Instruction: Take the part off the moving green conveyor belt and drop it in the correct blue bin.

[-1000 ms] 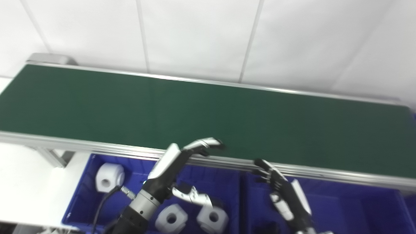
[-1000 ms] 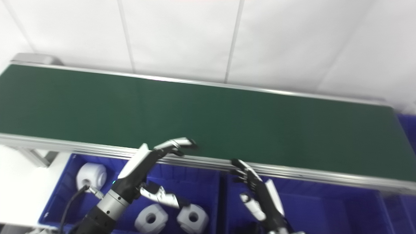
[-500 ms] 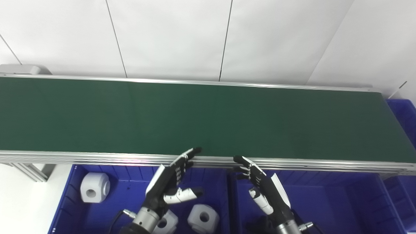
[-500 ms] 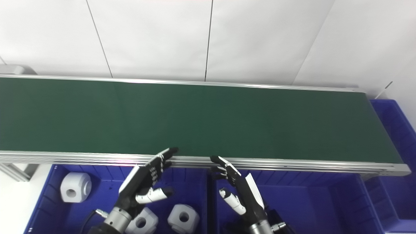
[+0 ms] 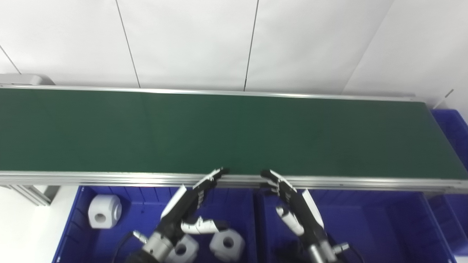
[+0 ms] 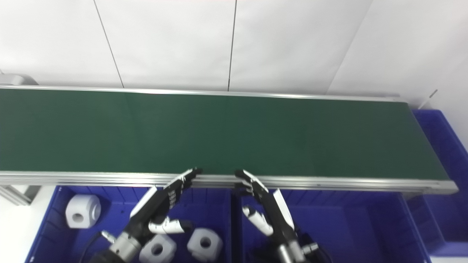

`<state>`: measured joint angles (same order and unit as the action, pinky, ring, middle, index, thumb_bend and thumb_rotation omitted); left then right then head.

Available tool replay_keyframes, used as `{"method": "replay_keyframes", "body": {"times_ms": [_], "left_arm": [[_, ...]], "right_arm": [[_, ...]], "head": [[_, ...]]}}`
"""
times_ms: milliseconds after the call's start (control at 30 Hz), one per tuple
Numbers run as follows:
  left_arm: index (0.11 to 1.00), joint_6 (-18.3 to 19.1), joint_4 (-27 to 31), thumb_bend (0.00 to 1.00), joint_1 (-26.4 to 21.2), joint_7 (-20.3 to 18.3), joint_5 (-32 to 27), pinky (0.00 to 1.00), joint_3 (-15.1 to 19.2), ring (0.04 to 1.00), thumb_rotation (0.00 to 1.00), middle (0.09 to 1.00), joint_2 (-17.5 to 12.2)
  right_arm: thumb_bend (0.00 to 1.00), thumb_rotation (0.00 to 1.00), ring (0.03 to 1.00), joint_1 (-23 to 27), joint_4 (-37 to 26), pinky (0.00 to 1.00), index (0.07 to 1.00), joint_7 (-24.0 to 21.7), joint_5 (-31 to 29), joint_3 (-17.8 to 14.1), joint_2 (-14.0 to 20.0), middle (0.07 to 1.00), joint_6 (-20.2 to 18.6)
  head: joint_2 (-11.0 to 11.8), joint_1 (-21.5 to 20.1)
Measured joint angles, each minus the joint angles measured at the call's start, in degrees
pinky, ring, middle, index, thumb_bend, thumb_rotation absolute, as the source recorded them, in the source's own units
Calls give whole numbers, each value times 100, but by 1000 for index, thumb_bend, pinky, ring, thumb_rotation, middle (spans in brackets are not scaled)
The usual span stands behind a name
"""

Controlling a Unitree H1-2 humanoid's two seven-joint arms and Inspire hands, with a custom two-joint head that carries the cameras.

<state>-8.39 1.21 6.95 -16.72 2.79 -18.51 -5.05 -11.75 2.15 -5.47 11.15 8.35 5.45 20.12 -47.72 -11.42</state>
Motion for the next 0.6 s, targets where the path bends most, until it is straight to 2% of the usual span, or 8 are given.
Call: {"method": "replay_keyframes", "body": {"times_ms": [67, 100, 167, 267, 367, 567, 600], "left_arm": [[900, 8, 21, 934, -16, -20, -1, 1000, 23, 999, 525, 979, -25], [900, 21, 49, 933, -15, -30, -3, 1000, 30, 999, 526, 979, -31], [901, 65, 134, 926, -20, -53, -7, 1000, 41, 998, 529, 979, -62], [897, 170, 190, 944, -54, -159, -40, 999, 40, 996, 534, 979, -93], [897, 312, 215, 938, -71, -193, -50, 989, 41, 988, 531, 974, -107], [901, 338, 215, 940, -70, -202, -43, 991, 30, 988, 538, 970, -98], [905, 338, 215, 938, -70, -202, -35, 998, 22, 995, 543, 975, -96]], "right_arm": [[811, 1000, 783, 25, -41, 696, 857, 26, 27, 1, -48, 858, -70], [813, 1000, 782, 30, -58, 694, 856, 41, 34, 1, -72, 855, -104], [811, 1000, 778, 50, -72, 687, 853, 72, 76, 6, -112, 852, -145], [804, 1000, 773, 107, -101, 691, 853, 82, 102, 12, -140, 852, -238], [800, 1000, 776, 130, -240, 705, 855, 81, 100, 12, -145, 856, -399], [802, 1000, 774, 140, -277, 692, 852, 78, 34, 19, -133, 851, -439], [808, 1000, 773, 140, -276, 690, 852, 78, 25, 19, -126, 849, -440]], "head": [[-35, -44], [-157, -175], [-158, -176], [-351, -290], [-369, -247], [-325, -194], [-264, -107]]}}
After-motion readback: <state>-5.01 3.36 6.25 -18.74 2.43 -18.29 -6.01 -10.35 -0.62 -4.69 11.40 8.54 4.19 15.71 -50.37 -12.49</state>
